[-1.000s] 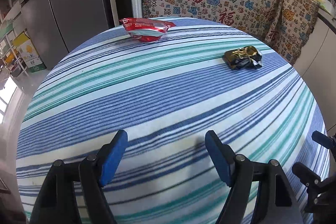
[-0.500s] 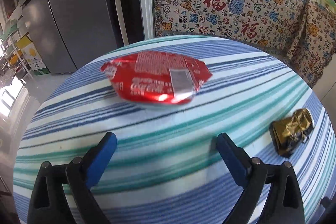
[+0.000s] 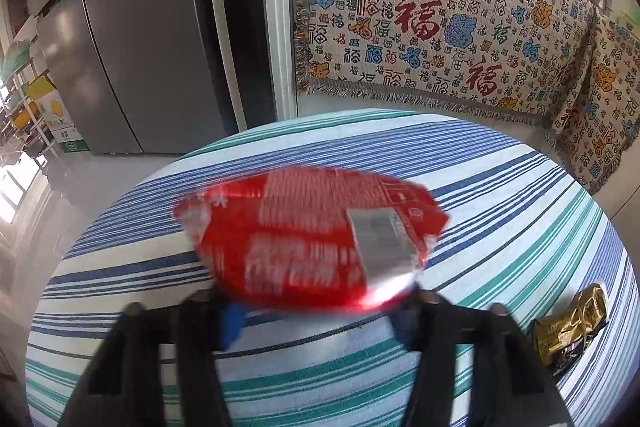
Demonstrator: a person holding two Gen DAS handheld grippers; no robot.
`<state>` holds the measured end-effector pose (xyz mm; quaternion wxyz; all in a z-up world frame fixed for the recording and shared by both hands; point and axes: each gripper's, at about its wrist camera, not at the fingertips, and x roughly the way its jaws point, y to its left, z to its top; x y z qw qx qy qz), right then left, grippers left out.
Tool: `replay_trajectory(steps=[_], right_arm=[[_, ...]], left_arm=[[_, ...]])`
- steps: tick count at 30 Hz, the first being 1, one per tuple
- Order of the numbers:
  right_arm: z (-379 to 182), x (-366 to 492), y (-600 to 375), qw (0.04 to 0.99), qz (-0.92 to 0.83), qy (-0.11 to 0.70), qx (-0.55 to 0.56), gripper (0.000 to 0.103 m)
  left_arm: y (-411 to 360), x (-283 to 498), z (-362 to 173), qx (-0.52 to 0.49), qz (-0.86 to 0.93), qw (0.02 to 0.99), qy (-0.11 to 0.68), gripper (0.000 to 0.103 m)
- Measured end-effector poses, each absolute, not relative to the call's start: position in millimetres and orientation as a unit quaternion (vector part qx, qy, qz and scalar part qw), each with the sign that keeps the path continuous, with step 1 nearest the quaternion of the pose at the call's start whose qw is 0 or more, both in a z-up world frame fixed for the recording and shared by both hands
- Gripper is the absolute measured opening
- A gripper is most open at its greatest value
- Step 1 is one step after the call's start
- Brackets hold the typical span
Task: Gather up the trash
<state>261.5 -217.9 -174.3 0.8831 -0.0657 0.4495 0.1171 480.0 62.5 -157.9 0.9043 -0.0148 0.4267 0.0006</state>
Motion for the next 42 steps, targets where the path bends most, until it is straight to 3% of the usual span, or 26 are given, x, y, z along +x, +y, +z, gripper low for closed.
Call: replay_trajectory(steps=[16, 19, 22, 24, 26, 33, 34, 35, 36, 42], right_arm=[[-174, 262, -218, 0.883, 0.122, 0.449, -0.060, 0.103], [-173, 271, -219, 0.880, 0.131, 0.454, -0.049, 0.103], [-166, 298, -225, 0.874, 0.142, 0.465, 0.013, 0.103], [-161, 321, -225, 0.869, 0.147, 0.469, 0.059, 0.101], [-158, 345, -219, 0.863, 0.148, 0.474, 0.090, 0.093], [-160, 418, -179, 0.855, 0.117, 0.481, 0.154, 0.086], [-160, 426, -174, 0.860, 0.104, 0.475, 0.155, 0.079], [-161, 433, -171, 0.863, 0.098, 0.472, 0.152, 0.046], [-162, 439, -170, 0.863, 0.101, 0.472, 0.149, 0.037], [-135, 419, -181, 0.851, 0.201, 0.477, 0.087, 0.033]], left_arm=[[50, 300, -151, 0.015, -0.051, 0.883, 0.466, 0.050], [46, 284, -150, 0.011, -0.063, 0.879, 0.472, 0.066], [41, 274, -153, 0.024, -0.059, 0.886, 0.460, 0.069], [39, 272, -156, 0.025, -0.053, 0.888, 0.456, 0.083], [38, 271, -157, 0.021, -0.046, 0.890, 0.453, 0.085], [34, 270, -159, 0.019, -0.045, 0.894, 0.446, 0.091], [34, 270, -159, 0.019, -0.045, 0.894, 0.446, 0.091], [35, 268, -159, 0.019, -0.045, 0.894, 0.446, 0.091], [36, 267, -158, 0.019, -0.046, 0.894, 0.446, 0.091], [35, 267, -156, 0.021, -0.047, 0.894, 0.446, 0.091]])
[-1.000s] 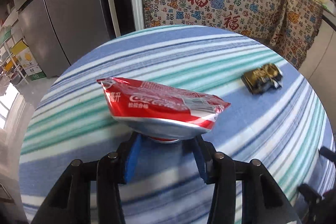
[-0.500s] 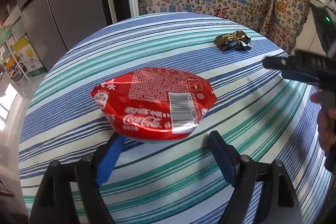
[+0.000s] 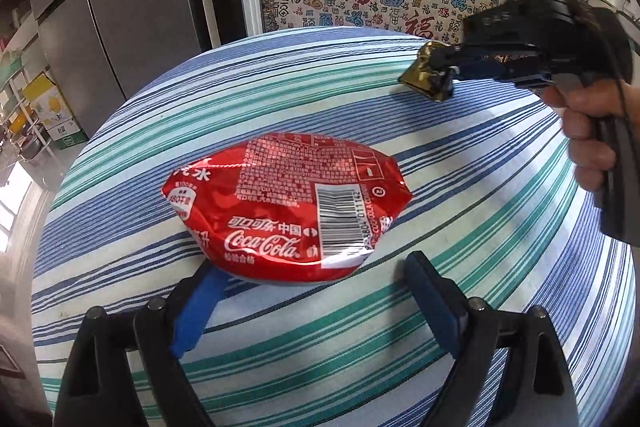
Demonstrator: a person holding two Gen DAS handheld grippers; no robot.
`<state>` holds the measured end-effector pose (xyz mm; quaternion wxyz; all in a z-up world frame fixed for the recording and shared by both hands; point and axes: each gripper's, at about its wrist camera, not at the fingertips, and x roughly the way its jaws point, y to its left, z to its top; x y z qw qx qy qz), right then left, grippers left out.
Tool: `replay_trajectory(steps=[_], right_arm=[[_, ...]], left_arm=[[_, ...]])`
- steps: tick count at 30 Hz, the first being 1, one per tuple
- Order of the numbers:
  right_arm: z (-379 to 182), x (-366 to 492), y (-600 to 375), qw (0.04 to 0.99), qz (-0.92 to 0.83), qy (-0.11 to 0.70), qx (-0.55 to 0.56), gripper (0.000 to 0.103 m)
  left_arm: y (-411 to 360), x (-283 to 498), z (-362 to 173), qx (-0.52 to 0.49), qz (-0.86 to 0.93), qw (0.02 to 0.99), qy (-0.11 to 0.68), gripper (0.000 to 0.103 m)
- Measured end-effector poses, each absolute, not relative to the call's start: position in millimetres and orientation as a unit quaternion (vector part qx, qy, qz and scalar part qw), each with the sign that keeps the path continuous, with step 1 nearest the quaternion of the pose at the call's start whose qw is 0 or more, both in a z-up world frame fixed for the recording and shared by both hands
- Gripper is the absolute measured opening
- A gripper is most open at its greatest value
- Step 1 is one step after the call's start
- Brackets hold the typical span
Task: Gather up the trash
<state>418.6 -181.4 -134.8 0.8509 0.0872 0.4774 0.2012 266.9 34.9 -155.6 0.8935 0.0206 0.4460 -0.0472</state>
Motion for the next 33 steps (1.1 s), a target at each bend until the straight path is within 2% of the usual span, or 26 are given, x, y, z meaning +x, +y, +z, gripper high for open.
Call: replay_trajectory(steps=[3, 6, 9, 11, 12, 18, 24, 27, 29, 33], right_arm=[[-119, 382, -191, 0.814, 0.275, 0.512, 0.019, 0.033], [-114, 341, -200, 0.788, 0.284, 0.539, -0.085, 0.041], [-123, 314, -212, 0.794, 0.249, 0.542, -0.122, 0.059], [-132, 300, -221, 0.805, 0.226, 0.534, -0.123, 0.076], [-133, 294, -228, 0.814, 0.215, 0.527, -0.113, 0.079], [-122, 260, -255, 0.850, 0.196, 0.488, -0.005, 0.080], [-105, 255, -244, 0.858, 0.180, 0.480, -0.004, 0.083], [-103, 255, -233, 0.858, 0.167, 0.485, -0.031, 0.083], [-104, 259, -230, 0.855, 0.160, 0.492, -0.035, 0.083], [-108, 264, -239, 0.853, 0.136, 0.504, -0.005, 0.083]], left_arm=[[35, 266, -154, 0.019, -0.049, 0.893, 0.447, 0.091], [37, 260, -152, 0.022, -0.059, 0.889, 0.454, 0.091], [48, 243, -148, 0.009, -0.077, 0.880, 0.470, 0.091], [60, 227, -141, -0.017, -0.087, 0.879, 0.469, 0.091], [65, 219, -136, -0.029, -0.090, 0.882, 0.462, 0.091], [91, 212, -94, -0.107, -0.124, 0.899, 0.406, 0.091], [110, 271, -99, -0.158, -0.115, 0.875, 0.442, 0.090], [107, 283, -106, -0.149, -0.123, 0.866, 0.461, 0.072], [105, 286, -109, -0.146, -0.127, 0.861, 0.470, 0.029], [108, 278, -103, -0.169, -0.133, 0.864, 0.456, 0.021]])
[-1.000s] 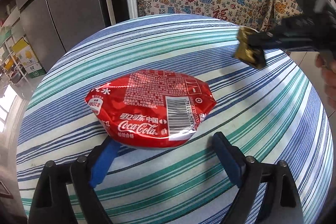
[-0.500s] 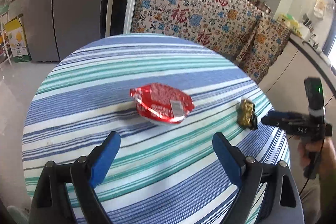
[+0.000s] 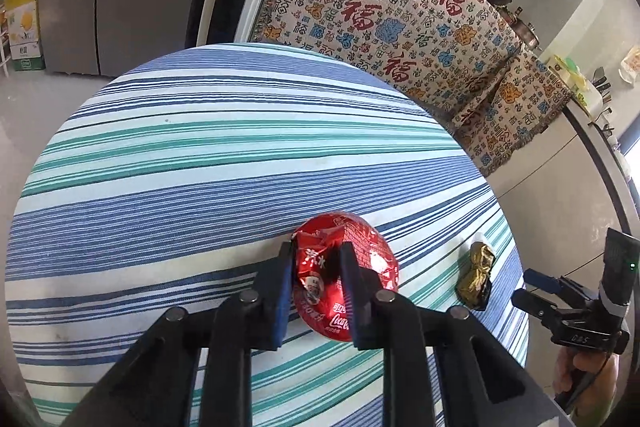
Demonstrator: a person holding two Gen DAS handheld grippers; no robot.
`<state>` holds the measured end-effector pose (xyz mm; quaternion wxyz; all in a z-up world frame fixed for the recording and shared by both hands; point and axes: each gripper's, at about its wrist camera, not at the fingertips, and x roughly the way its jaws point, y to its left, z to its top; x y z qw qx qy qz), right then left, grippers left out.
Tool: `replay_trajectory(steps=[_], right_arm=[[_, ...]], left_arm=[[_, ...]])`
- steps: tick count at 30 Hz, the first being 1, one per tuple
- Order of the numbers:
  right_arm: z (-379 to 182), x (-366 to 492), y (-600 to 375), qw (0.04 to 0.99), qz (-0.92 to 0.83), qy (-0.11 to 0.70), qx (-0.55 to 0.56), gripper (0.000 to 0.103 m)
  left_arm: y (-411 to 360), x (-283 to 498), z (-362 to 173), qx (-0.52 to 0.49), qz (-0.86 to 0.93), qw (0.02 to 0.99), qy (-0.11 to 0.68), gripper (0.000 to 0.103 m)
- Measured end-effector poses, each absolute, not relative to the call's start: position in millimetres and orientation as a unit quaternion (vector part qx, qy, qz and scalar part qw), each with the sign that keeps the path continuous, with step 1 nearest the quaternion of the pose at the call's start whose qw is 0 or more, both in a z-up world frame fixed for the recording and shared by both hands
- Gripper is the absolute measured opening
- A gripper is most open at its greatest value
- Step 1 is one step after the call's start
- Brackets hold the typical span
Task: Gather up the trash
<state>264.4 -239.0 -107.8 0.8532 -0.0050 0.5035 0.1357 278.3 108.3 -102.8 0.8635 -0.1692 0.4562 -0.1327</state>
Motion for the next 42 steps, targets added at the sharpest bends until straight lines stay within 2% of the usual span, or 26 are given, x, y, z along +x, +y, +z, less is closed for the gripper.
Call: replay_trajectory(steps=[6, 13, 15, 16, 24, 30, 42], right_arm=[[-121, 277, -261, 0.831, 0.121, 0.534, 0.099, 0.083], [-146, 289, -248, 0.814, 0.106, 0.561, 0.108, 0.082], [-153, 292, -245, 0.814, 0.100, 0.562, 0.107, 0.067], [-150, 291, -244, 0.825, 0.100, 0.548, 0.094, 0.029], [-103, 256, -236, 0.864, 0.142, 0.482, -0.010, 0.029], [-80, 229, -245, 0.873, 0.157, 0.459, -0.048, 0.029], [-79, 205, -287, 0.876, 0.143, 0.458, -0.042, 0.029]], left_arm=[[79, 251, -90, -0.120, -0.126, 0.886, 0.429, 0.019], [46, 221, -81, -0.067, -0.086, 0.917, 0.384, 0.019], [36, 219, -81, -0.065, -0.081, 0.919, 0.380, 0.019], [32, 218, -81, -0.066, -0.078, 0.920, 0.379, 0.019], [15, 214, -74, -0.058, -0.076, 0.922, 0.374, 0.019], [-5, 208, -63, -0.047, -0.091, 0.925, 0.367, 0.018], [-51, 206, -52, -0.003, -0.104, 0.928, 0.359, 0.018]])
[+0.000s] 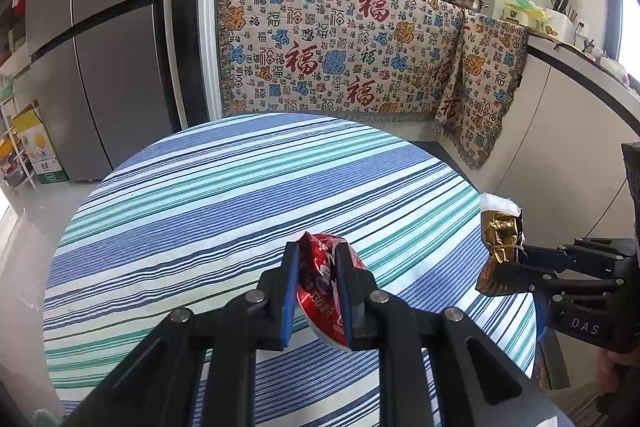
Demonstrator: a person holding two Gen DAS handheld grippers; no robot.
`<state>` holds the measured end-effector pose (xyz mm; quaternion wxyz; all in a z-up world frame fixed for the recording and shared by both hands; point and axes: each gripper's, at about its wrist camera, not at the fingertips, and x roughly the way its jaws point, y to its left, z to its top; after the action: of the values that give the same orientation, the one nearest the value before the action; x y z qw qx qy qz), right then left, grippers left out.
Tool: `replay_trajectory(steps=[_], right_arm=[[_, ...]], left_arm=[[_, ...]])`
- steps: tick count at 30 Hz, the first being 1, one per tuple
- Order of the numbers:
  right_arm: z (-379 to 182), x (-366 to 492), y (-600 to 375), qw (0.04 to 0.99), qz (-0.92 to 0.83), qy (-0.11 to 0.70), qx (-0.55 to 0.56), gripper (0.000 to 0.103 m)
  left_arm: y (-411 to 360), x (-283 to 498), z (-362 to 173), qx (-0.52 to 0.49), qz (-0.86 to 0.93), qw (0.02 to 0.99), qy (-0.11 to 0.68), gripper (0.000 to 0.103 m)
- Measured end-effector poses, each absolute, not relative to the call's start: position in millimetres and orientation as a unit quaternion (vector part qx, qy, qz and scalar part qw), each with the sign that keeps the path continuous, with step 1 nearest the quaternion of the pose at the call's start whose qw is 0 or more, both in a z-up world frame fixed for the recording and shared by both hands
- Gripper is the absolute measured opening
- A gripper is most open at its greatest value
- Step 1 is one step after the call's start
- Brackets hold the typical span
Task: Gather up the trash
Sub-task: 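Carry the red packet and gold wrapper to the blue wastebasket and release both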
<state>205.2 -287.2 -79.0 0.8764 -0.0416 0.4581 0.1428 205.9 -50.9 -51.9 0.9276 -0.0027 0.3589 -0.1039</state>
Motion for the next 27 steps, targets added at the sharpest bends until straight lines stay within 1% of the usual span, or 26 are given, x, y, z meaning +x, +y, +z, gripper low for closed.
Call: replay_trajectory(steps=[11, 17, 20, 23, 27], right_arm=[[-88, 192, -285, 0.871, 0.147, 0.467, -0.052, 0.029], [-88, 181, -285, 0.869, 0.153, 0.467, -0.061, 0.029], [-90, 179, -285, 0.869, 0.154, 0.467, -0.060, 0.029], [-90, 179, -289, 0.869, 0.153, 0.467, -0.057, 0.030], [-88, 176, -298, 0.872, 0.149, 0.464, -0.047, 0.029]], left_arm=[[-56, 200, -75, 0.010, -0.117, 0.911, 0.396, 0.019], [-66, 169, -90, 0.070, -0.151, 0.896, 0.411, 0.022], [-66, 164, -100, 0.073, -0.163, 0.886, 0.428, 0.024], [-65, 165, -99, 0.058, -0.165, 0.887, 0.428, 0.021], [-80, 163, -90, 0.071, -0.160, 0.894, 0.413, 0.019]])
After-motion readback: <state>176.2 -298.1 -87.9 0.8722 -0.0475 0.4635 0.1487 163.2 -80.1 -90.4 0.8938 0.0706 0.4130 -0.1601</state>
